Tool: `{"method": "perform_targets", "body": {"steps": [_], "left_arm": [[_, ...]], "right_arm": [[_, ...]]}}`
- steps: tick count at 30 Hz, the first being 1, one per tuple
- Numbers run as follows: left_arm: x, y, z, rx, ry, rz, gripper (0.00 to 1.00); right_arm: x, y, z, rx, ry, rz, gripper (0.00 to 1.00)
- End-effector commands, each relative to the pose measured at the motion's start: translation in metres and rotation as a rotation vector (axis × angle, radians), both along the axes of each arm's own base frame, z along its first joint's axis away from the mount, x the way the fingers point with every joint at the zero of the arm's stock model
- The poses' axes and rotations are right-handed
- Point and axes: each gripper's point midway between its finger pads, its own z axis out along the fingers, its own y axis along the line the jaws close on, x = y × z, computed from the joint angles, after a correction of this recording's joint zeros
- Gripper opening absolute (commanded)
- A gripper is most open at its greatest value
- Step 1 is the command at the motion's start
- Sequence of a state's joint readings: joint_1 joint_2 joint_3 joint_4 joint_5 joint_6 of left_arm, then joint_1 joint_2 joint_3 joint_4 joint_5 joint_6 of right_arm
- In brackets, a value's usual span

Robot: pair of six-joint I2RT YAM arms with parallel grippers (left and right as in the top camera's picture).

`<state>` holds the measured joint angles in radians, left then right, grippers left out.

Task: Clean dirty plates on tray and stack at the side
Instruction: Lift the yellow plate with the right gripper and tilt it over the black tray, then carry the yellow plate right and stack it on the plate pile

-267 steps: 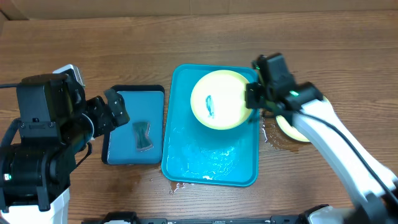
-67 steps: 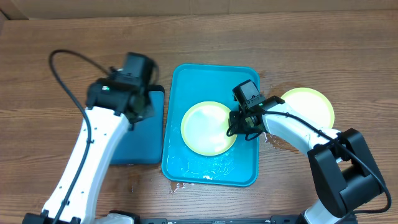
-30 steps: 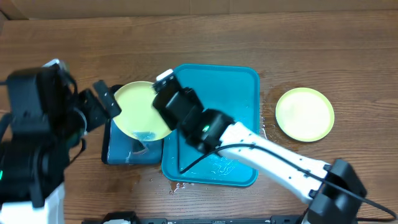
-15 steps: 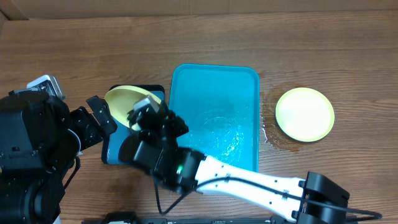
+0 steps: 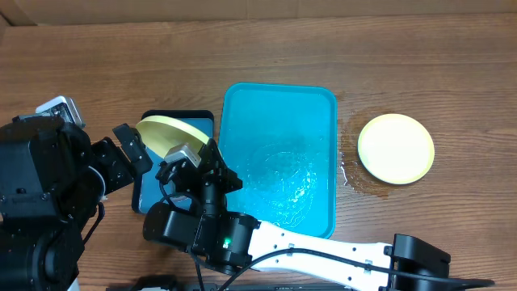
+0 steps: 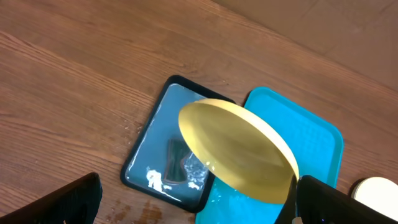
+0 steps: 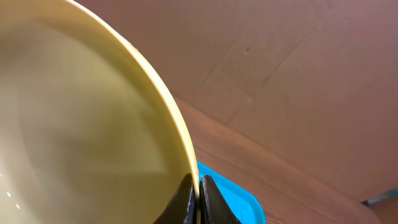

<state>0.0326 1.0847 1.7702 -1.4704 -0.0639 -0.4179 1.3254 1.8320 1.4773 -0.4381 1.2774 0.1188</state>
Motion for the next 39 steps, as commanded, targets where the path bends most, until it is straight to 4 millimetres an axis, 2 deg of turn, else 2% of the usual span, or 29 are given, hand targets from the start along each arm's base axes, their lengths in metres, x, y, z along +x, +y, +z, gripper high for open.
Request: {"method": "perform_targets", "body": {"steps": [1,20,22,23,25,27,28,30,32,34,36,39], "left_arm": [[0.000,0.003,0.006,0.023,-0.016,0.003,1.00],[0.000,0.003,0.006,0.022,-0.015,0.003,1.00],[0.000,0.003,0.006,0.022,-0.015,0.003,1.00],[0.000,0.003,0.006,0.022,-0.015,0.003,1.00],[0.000,0.003,0.006,0.022,-0.015,0.003,1.00],[0.000,0.003,0.006,0.022,-0.015,0.003,1.00],[0.000,0.003,0.005,0.022,-0.015,0.003,1.00],[0.000,0.003,0.005,0.022,-0.015,0.003,1.00],[0.000,0.003,0.005,0.022,-0.015,0.003,1.00],[0.000,0.003,0.005,0.022,-0.015,0.003,1.00],[0.000,0.003,0.005,0.022,-0.015,0.003,1.00],[0.000,0.003,0.005,0.022,-0.015,0.003,1.00]], "right_arm": [[0.000,-0.004,0.013,0.026,-0.032,-0.028,0.04],[0.002,-0.005,0.014,0.034,-0.033,-0.033,0.04],[0.009,-0.008,0.013,0.078,-0.029,-0.053,0.04],[0.016,-0.005,0.005,0.155,0.014,-0.039,0.04],[0.026,0.002,-0.008,0.147,0.100,0.026,0.04],[0.041,-0.013,-0.006,0.157,0.085,-0.030,0.04],[0.046,-0.012,-0.010,0.217,0.108,-0.032,0.04],[0.042,0.007,-0.024,0.185,0.212,0.094,0.04],[0.047,-0.003,-0.018,0.080,0.165,0.072,0.04],[0.050,-0.009,-0.013,0.131,0.133,0.019,0.04],[0.049,-0.008,-0.016,0.126,0.149,0.032,0.04],[0.056,-0.017,-0.019,0.177,0.160,-0.014,0.04]]}}
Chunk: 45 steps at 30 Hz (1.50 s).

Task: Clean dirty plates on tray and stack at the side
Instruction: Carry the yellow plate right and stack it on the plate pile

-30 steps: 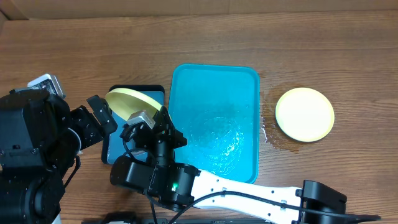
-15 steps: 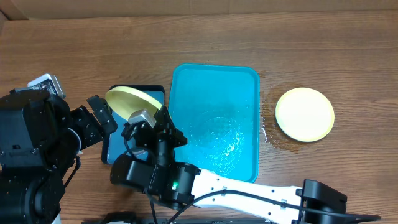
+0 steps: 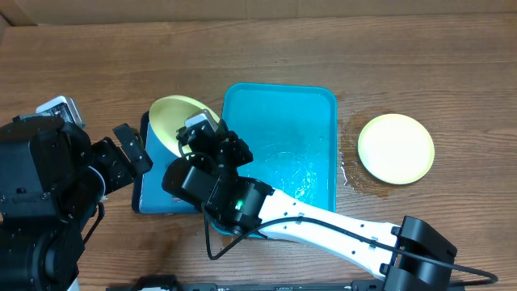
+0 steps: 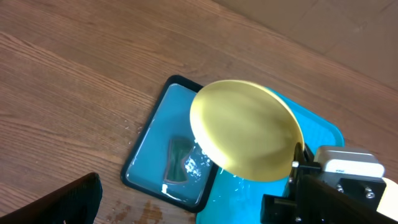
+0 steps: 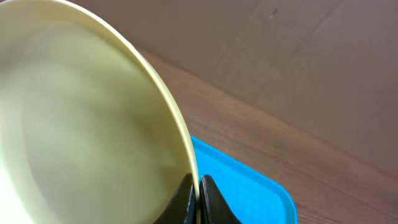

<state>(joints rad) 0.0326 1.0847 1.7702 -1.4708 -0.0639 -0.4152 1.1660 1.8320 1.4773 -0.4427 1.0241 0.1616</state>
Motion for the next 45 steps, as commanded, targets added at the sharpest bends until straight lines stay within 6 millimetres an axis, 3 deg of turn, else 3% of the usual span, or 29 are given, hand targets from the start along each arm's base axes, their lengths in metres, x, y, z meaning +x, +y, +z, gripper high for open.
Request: {"method": "perform_targets", "body": {"steps": [1,4,7,9,12,15,18,21,24,28,30,33,36,37,38,39,41,45], "left_arm": [[0.000,0.003,0.006,0.020,-0.015,0.005,1.00],[0.000,0.003,0.006,0.020,-0.015,0.005,1.00],[0.000,0.003,0.006,0.020,-0.015,0.005,1.00],[0.000,0.003,0.006,0.020,-0.015,0.005,1.00],[0.000,0.003,0.006,0.020,-0.015,0.005,1.00],[0.000,0.003,0.006,0.020,-0.015,0.005,1.00],[0.000,0.003,0.006,0.020,-0.015,0.005,1.00],[0.000,0.003,0.006,0.020,-0.015,0.005,1.00],[0.000,0.003,0.006,0.020,-0.015,0.005,1.00],[0.000,0.003,0.006,0.020,-0.015,0.005,1.00],[0.000,0.003,0.006,0.020,-0.015,0.005,1.00],[0.000,0.003,0.006,0.020,-0.015,0.005,1.00],[0.000,0.003,0.006,0.020,-0.015,0.005,1.00],[0.000,0.003,0.006,0.020,-0.015,0.005,1.00],[0.000,0.003,0.006,0.020,-0.015,0.005,1.00],[0.000,0.003,0.006,0.020,-0.015,0.005,1.00],[0.000,0.003,0.006,0.020,-0.015,0.005,1.00],[0.000,0.003,0.006,0.020,-0.015,0.005,1.00]], "right_arm": [[0.011,-0.012,0.004,0.152,0.018,-0.084,0.04],[0.034,-0.036,-0.015,0.334,0.145,-0.180,0.04],[0.058,-0.054,-0.034,0.580,0.415,-0.191,0.04],[0.069,-0.061,-0.033,0.723,0.571,-0.138,0.04],[0.086,-0.089,-0.010,0.962,0.762,-0.029,0.04],[0.104,-0.148,0.010,1.115,0.815,-0.024,0.04],[0.113,-0.238,-0.004,1.166,0.822,-0.225,0.04],[0.096,-0.315,-0.033,1.131,0.856,-0.455,0.04],[0.055,-0.392,-0.067,1.009,0.892,-0.779,0.04],[-0.012,-0.454,-0.108,0.837,0.975,-1.126,0.04],[-0.030,-0.465,-0.126,0.813,1.001,-1.192,0.04],[-0.039,-0.468,-0.152,0.856,1.012,-1.211,0.04],[-0.036,-0.452,-0.167,0.928,1.047,-1.122,0.04],[-0.036,-0.449,-0.168,0.938,1.055,-1.104,0.13],[-0.034,-0.445,-0.166,0.952,1.065,-1.074,0.35],[-0.031,-0.439,-0.162,0.967,1.076,-1.022,0.41],[-0.023,-0.423,-0.144,1.008,1.090,-0.857,0.46],[-0.021,-0.402,-0.085,1.019,1.009,-0.655,0.50]]}}
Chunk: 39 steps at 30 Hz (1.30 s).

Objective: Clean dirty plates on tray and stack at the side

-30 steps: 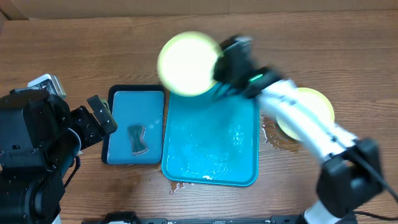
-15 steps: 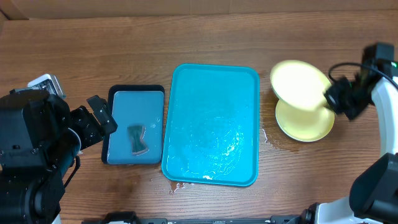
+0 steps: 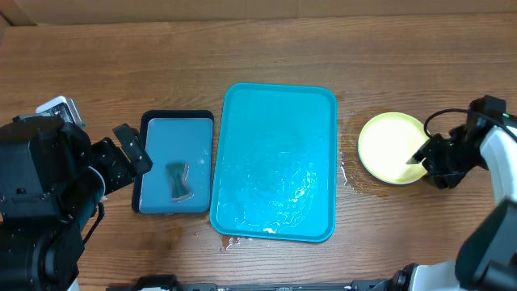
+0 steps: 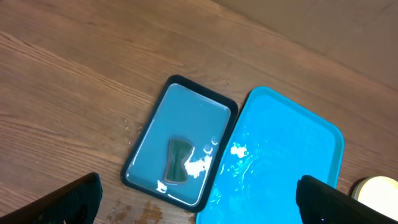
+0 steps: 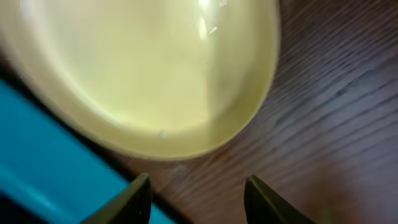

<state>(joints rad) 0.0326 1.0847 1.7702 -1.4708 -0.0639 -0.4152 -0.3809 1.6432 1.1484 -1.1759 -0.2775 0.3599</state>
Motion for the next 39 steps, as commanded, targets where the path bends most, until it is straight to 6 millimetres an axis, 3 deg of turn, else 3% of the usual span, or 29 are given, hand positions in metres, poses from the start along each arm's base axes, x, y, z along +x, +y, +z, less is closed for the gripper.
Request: {"method": "perform_targets", "body": {"steps": [1,6,7,8,10,15,19,25,30,32,35,39], "left_arm": [[0.000,0.003,0.006,0.020,-0.015,0.005,1.00],[0.000,0.003,0.006,0.020,-0.015,0.005,1.00],[0.000,0.003,0.006,0.020,-0.015,0.005,1.00],[0.000,0.003,0.006,0.020,-0.015,0.005,1.00],[0.000,0.003,0.006,0.020,-0.015,0.005,1.00],[0.000,0.003,0.006,0.020,-0.015,0.005,1.00],[0.000,0.003,0.006,0.020,-0.015,0.005,1.00],[0.000,0.003,0.006,0.020,-0.015,0.005,1.00],[0.000,0.003,0.006,0.020,-0.015,0.005,1.00],[0.000,0.003,0.006,0.020,-0.015,0.005,1.00],[0.000,0.003,0.006,0.020,-0.015,0.005,1.00],[0.000,0.003,0.006,0.020,-0.015,0.005,1.00]], "right_arm": [[0.017,0.032,0.100,0.039,-0.377,0.213,0.51],[-0.017,0.089,0.188,0.078,-0.699,0.415,0.58],[-0.025,0.097,0.200,0.074,-0.750,0.440,0.71],[-0.034,0.104,0.211,0.061,-0.798,0.464,1.00],[-0.054,0.115,0.228,0.033,-0.880,0.507,1.00],[-0.091,0.131,0.252,-0.010,-1.008,0.569,1.00],[-0.104,0.136,0.253,-0.020,-1.025,0.591,1.00],[-0.096,0.118,0.250,-0.163,-1.016,0.586,1.00],[-0.085,0.128,0.286,-0.367,-1.355,0.782,1.00],[-0.084,0.127,0.288,-0.439,-1.438,0.791,1.00],[-0.085,0.124,0.267,-0.495,-1.503,0.780,1.00],[-0.082,0.120,0.210,-0.516,-1.492,0.765,1.00]]}}
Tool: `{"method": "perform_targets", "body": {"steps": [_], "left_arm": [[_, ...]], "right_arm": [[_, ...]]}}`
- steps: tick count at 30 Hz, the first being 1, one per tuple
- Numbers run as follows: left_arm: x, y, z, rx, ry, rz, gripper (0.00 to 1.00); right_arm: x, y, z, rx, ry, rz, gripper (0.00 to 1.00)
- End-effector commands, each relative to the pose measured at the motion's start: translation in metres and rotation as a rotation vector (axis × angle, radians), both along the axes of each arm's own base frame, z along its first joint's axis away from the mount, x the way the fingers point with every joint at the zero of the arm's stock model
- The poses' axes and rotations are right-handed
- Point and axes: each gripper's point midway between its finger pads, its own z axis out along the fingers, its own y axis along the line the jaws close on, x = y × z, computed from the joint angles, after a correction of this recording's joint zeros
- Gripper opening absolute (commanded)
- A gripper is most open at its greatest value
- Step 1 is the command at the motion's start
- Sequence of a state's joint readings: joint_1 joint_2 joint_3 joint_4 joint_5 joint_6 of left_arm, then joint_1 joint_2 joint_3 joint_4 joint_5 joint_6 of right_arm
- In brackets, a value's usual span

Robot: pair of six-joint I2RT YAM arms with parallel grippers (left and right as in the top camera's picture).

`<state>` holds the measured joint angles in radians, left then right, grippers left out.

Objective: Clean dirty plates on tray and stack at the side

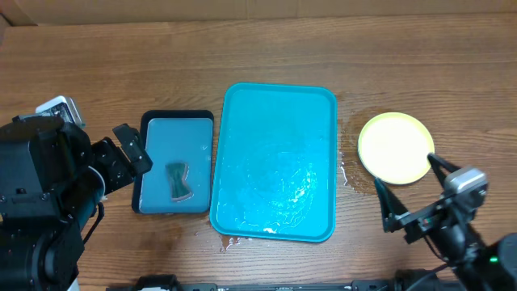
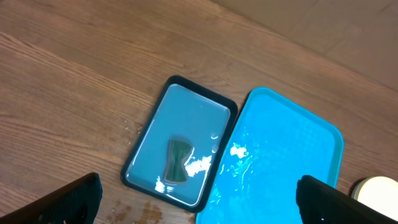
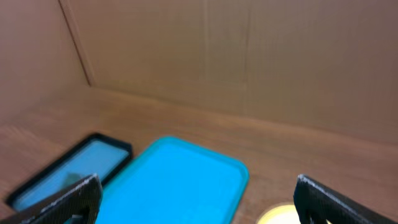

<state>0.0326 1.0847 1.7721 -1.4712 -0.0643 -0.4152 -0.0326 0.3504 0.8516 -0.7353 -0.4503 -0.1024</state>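
Yellow plates point(image 1: 395, 148) lie stacked on the table right of the blue tray point(image 1: 275, 97), also seen as plates point(image 2: 379, 190) and plates point(image 3: 277, 216). The tray point(image 2: 286, 155) is wet and carries no plate. A dark basin point(image 1: 177, 129) of water left of it holds a sponge point(image 1: 177, 179). My right gripper point(image 1: 412, 194) is open near the table's front right, just in front of the plates, with nothing between its fingers point(image 3: 196, 202). My left gripper point(image 1: 133, 153) is open beside the basin's left edge, empty point(image 2: 199, 202).
Water is spilled on the wood between the tray and the plates point(image 1: 349, 174) and near the basin's front corner point(image 2: 134, 205). A brown cardboard wall point(image 3: 217, 43) stands along the far side of the table.
My right gripper was open right at the plates' edge. It is now drawn back toward the front right of the table, still open. The plates, tray, basin and left arm have not moved.
My right gripper held a yellow plate tilted over the basin, then over the basin's right side by the tray. Later that plate lay on the stack at the right with the gripper open beside it. Now the gripper is clear of the stack.
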Motion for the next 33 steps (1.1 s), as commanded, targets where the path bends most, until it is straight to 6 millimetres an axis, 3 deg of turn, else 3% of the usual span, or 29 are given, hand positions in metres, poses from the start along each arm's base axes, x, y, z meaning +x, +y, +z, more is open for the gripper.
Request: {"method": "perform_targets", "body": {"steps": [1,3,6,14,23,29,33], "left_arm": [[0.000,0.003,0.005,0.020,-0.014,0.005,1.00],[0.000,0.003,0.005,0.020,-0.014,0.005,1.00],[0.000,0.003,0.005,0.020,-0.014,0.005,1.00],[0.000,0.003,0.005,0.020,-0.014,0.005,1.00],[0.000,0.003,0.005,0.020,-0.014,0.005,1.00],[0.000,0.003,0.005,0.020,-0.014,0.005,1.00],[0.000,0.003,0.005,0.020,-0.014,0.005,1.00]], "right_arm": [[0.007,-0.007,-0.066,-0.033,0.043,-0.039,1.00],[0.012,-0.009,-0.093,-0.035,0.042,-0.046,1.00],[0.020,-0.004,-0.118,-0.030,-0.022,-0.018,1.00],[0.036,0.015,-0.133,-0.032,-0.317,0.106,1.00],[0.040,0.010,-0.134,-0.032,-0.301,0.070,1.00],[0.041,0.010,-0.158,-0.026,-0.195,0.071,1.00],[0.041,0.010,-0.157,-0.026,-0.200,0.070,1.00]]}}
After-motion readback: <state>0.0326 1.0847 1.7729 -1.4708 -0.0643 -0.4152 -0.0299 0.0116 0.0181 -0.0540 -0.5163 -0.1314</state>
